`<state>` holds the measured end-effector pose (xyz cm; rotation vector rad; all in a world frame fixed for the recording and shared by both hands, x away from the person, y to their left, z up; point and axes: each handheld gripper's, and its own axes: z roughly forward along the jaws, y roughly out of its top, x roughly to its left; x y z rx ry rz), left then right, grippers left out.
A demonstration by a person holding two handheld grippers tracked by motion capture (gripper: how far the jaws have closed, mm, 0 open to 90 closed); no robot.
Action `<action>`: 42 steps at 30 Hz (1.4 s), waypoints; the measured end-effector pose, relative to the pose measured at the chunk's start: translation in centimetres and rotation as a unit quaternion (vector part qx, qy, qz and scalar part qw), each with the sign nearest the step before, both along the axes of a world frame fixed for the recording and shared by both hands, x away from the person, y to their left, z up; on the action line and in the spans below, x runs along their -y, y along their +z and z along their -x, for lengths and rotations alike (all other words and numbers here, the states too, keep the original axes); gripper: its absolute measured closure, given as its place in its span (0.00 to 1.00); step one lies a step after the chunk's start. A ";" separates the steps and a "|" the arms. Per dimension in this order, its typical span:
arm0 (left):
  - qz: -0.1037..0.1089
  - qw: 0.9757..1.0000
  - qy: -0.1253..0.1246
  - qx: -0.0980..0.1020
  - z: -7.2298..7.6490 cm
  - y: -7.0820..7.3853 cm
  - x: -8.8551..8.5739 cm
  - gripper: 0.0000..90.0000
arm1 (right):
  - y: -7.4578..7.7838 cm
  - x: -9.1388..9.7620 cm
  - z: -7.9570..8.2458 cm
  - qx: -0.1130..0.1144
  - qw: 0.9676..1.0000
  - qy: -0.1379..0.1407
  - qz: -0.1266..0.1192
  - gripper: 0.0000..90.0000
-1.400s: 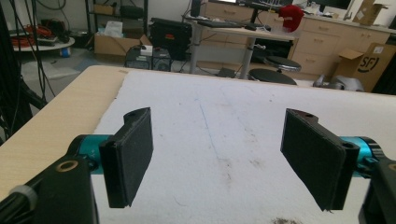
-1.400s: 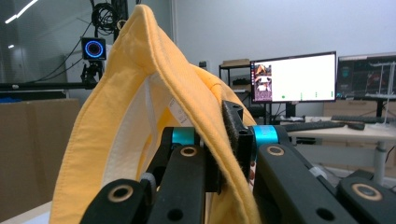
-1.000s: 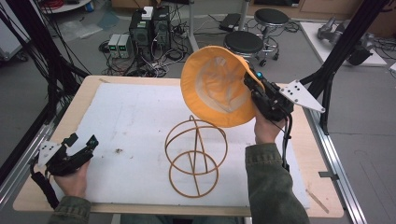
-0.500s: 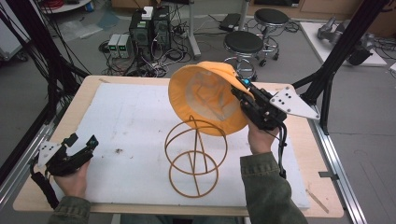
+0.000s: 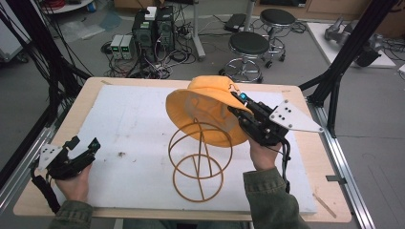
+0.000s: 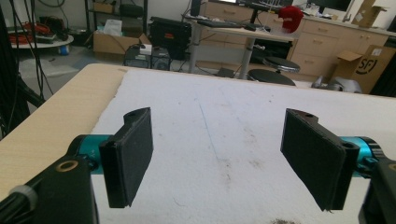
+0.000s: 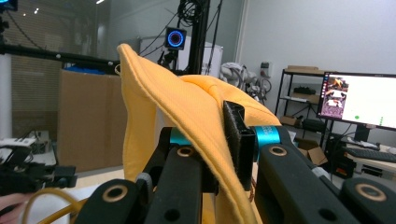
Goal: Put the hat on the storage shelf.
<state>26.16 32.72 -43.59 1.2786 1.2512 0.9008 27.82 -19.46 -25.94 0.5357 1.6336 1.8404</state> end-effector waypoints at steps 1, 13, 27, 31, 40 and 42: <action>0.000 1.000 0.000 0.000 0.0 0.0 0.0 0.28 | 0.0 0.0 0.2 0.004 1.000 0.002 0.005 0.94; 0.000 1.000 -0.001 -0.001 0.0 0.0 0.1 0.28 | -0.8 -1.0 3.0 -0.011 0.998 0.045 0.034 0.93; -0.001 1.000 -0.004 -0.001 0.0 0.0 0.3 0.28 | -2.4 -2.0 5.6 -0.043 0.992 0.100 0.067 0.91; 0.000 1.000 -0.004 -0.003 0.0 0.0 0.3 0.28 | -3.1 -2.1 5.7 -0.065 0.987 0.135 0.065 0.89; 0.001 1.000 -0.004 -0.004 -0.1 -0.1 0.3 0.28 | -4.2 -1.2 5.5 -0.100 0.974 0.197 0.041 0.87; 0.000 1.000 -0.005 -0.004 -0.1 -0.1 0.4 0.28 | -4.4 -1.0 5.5 -0.102 0.973 0.205 0.040 0.87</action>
